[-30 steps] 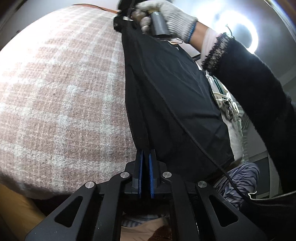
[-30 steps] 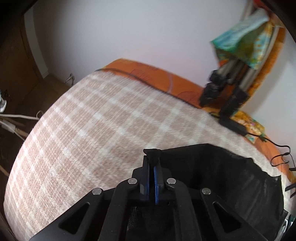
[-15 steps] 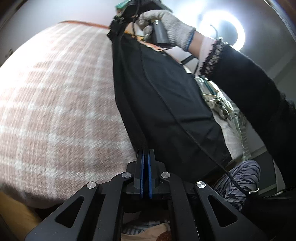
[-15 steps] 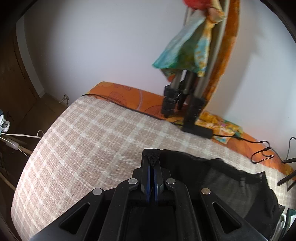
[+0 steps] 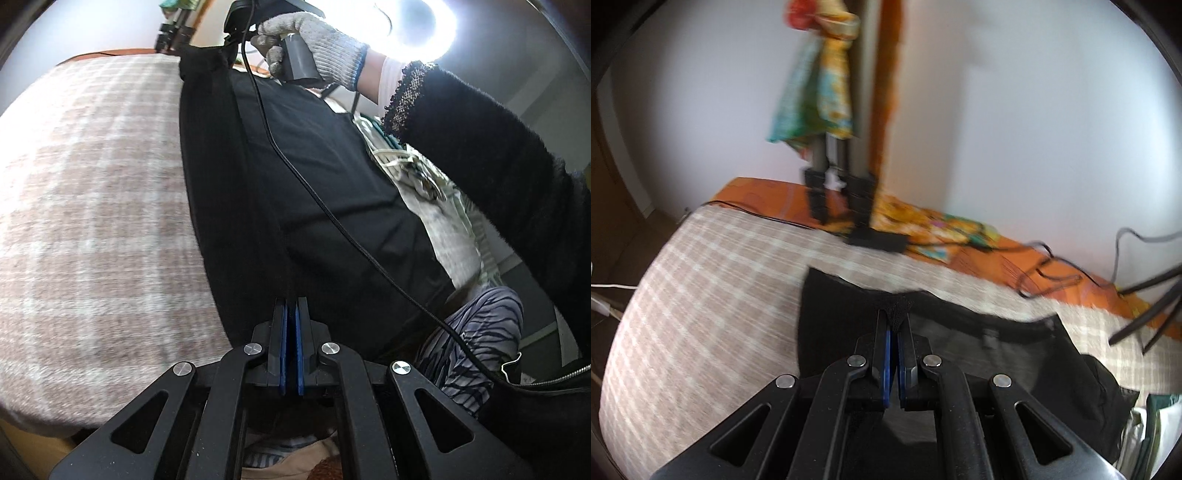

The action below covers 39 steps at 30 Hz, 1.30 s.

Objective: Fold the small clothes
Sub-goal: 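Lift the gripped side edge and fold it over toward the shirt's middle with both grippers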

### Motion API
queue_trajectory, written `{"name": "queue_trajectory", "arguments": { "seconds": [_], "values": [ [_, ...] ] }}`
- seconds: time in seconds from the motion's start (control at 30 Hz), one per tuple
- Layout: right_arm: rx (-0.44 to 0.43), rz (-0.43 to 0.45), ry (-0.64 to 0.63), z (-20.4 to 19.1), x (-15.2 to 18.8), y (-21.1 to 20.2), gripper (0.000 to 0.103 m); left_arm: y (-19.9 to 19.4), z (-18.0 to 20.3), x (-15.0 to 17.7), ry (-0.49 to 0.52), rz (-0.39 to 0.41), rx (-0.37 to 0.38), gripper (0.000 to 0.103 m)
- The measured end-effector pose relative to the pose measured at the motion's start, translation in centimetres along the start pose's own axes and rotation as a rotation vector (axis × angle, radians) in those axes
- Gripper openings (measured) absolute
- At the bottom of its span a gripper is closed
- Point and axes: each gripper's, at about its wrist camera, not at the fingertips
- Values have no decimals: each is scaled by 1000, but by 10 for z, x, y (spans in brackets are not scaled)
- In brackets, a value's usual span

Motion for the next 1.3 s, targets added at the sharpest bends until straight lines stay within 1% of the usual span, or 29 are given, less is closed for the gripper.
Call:
{"name": "queue_trajectory", "arguments": {
  "seconds": [0.17, 0.23, 0.33, 0.47, 0.67, 0.7, 0.73, 0.77, 0.8, 0.83, 0.87, 0.93, 1.0, 1.1, 1.17, 1.23, 1.3],
  "values": [
    [36, -18, 32, 24, 12, 13, 0, 11, 10, -2, 32, -24, -9, 2],
    [55, -23, 38, 28, 15, 16, 0, 16, 11, -4, 37, -37, -11, 2],
    [45, -34, 30, 31, 18, 23, 0, 21, 13, -6, 37, -55, -2, 2],
    [81, -31, 40, 35, 24, 27, 0, 26, 22, -8, 68, -57, -16, 2],
    [68, -48, 43, 40, 31, 33, 0, 30, 27, -5, 82, -82, -6, 2],
    [69, -51, 51, 42, 31, 34, 0, 30, 28, -4, 79, -89, -7, 10],
    [78, -54, 58, 43, 31, 35, 1, 30, 31, -4, 74, -100, -6, 25],
    [97, -61, 65, 45, 31, 35, 2, 29, 34, -2, 67, -112, 3, 31],
    [110, -66, 69, 47, 31, 35, 10, 26, 36, 0, 71, -113, 17, 36],
    [128, -67, 79, 50, 32, 34, 28, 23, 41, 3, 86, -104, 31, 36],
    [144, -61, 89, 53, 33, 31, 33, 18, 45, 6, 109, -94, 35, 36],
    [163, -46, 104, 60, 35, 23, 33, 7, 48, 10, 131, -70, 44, 36],
    [168, -34, 103, 66, 38, 11, 33, -7, 44, 15, 127, -34, 68, 36],
    [164, -14, 94, 71, 46, -10, 33, -21, 32, 20, 108, 5, 46, 36],
    [132, -6, 79, 71, 57, -25, 33, -23, 23, 24, 89, 12, 12, 36],
    [100, -1, 53, 67, 68, -37, 35, -21, 14, 27, 69, 2, -3, 36],
    [63, -6, 22, 63, 82, -46, 36, -15, 15, 31, 70, -16, -13, 36]
  ]
}}
Point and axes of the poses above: each gripper's, at about its wrist camera, not at the fingertips, and y roughly the way its jaws point, z to its right, x to its underside, and after that the axes turned 8 degrees about -z, right-handed
